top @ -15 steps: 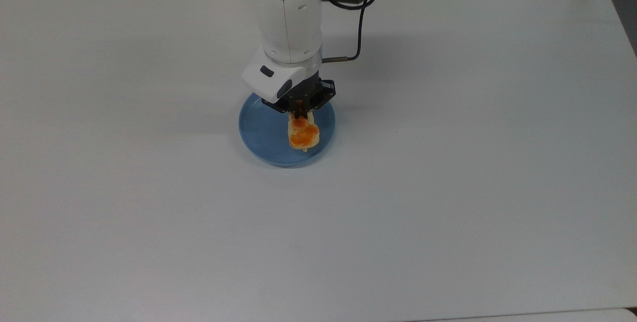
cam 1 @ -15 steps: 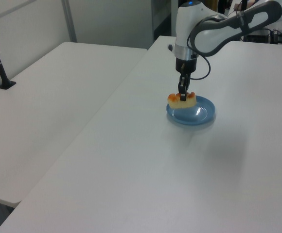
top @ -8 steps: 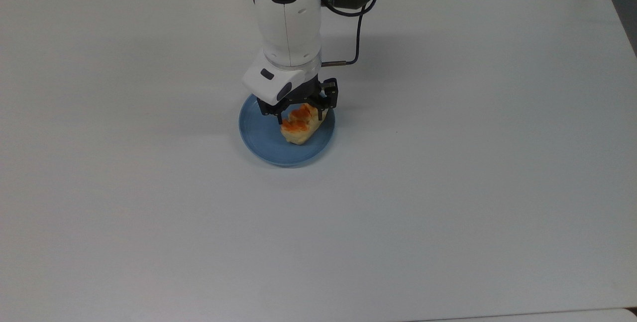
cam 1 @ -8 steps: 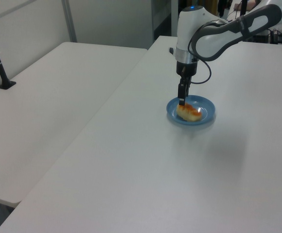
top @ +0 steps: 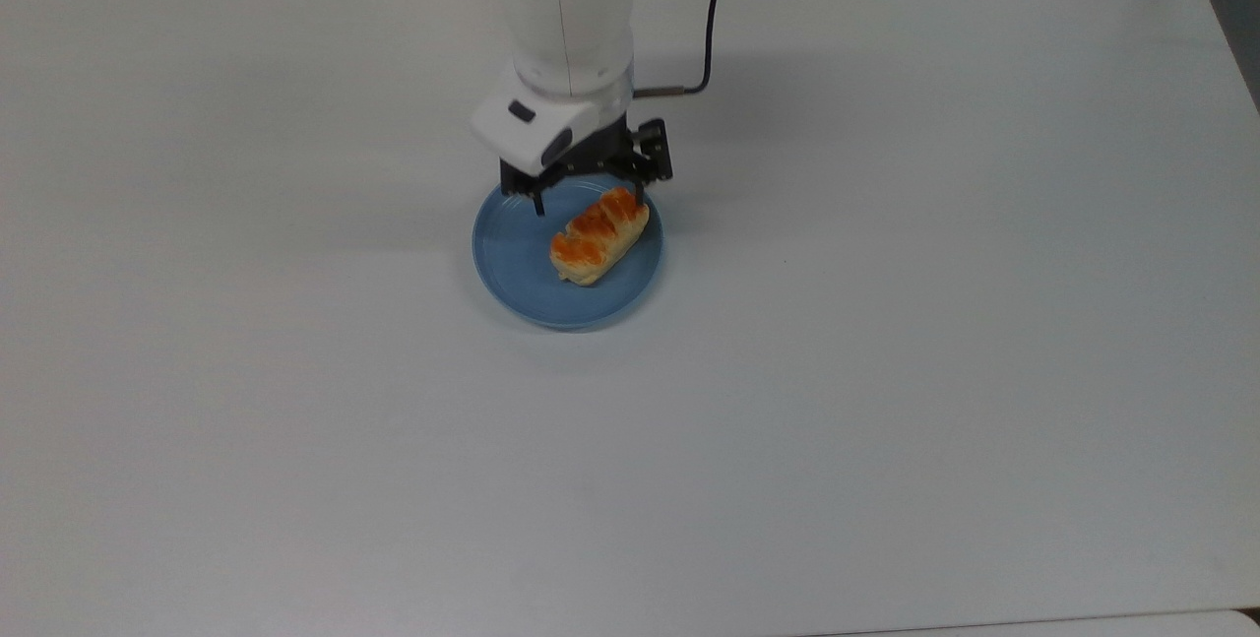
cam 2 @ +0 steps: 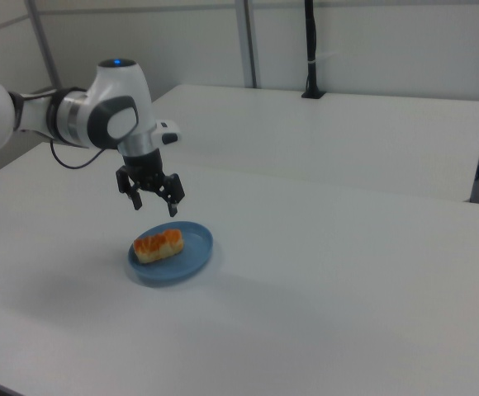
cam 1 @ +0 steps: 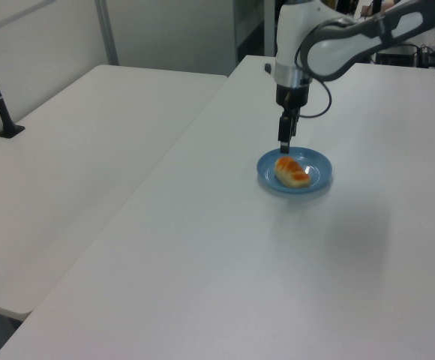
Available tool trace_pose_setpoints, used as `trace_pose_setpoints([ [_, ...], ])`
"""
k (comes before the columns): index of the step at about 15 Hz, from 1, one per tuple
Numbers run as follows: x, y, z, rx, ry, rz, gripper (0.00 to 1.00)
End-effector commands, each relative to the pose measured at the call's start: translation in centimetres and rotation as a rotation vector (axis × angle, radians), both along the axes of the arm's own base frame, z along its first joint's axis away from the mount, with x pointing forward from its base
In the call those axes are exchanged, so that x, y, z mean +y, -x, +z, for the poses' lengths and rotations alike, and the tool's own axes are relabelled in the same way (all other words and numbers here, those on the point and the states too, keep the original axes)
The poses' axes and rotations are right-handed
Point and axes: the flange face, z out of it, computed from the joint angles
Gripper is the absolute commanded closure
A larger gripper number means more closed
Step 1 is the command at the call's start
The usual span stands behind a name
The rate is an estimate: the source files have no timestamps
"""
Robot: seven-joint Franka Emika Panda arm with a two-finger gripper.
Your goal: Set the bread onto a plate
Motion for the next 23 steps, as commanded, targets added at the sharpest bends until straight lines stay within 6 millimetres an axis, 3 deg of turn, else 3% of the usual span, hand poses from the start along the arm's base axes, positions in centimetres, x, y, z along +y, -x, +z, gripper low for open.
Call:
trace_pose_setpoints([
  [1,0.0,1.8,6.2,0.026,0.074,-0.057,0.00],
  [5,-3.0,1.9,12.3,0.041,0.086,-0.087,0.00],
  [7,-5.8,2.3,14.7,0.025,0.077,-0.111,0.00],
  [9,-6.3,3.3,16.7,0.005,0.069,-0.096,0.00],
  [12,-8.9,4.8,18.6,0.005,0.047,-0.096,0.00],
  [14,-9.3,5.4,19.4,0.006,0.033,-0.112,0.00],
  [23,-9.3,5.6,19.5,0.019,0.031,-0.120,0.00],
])
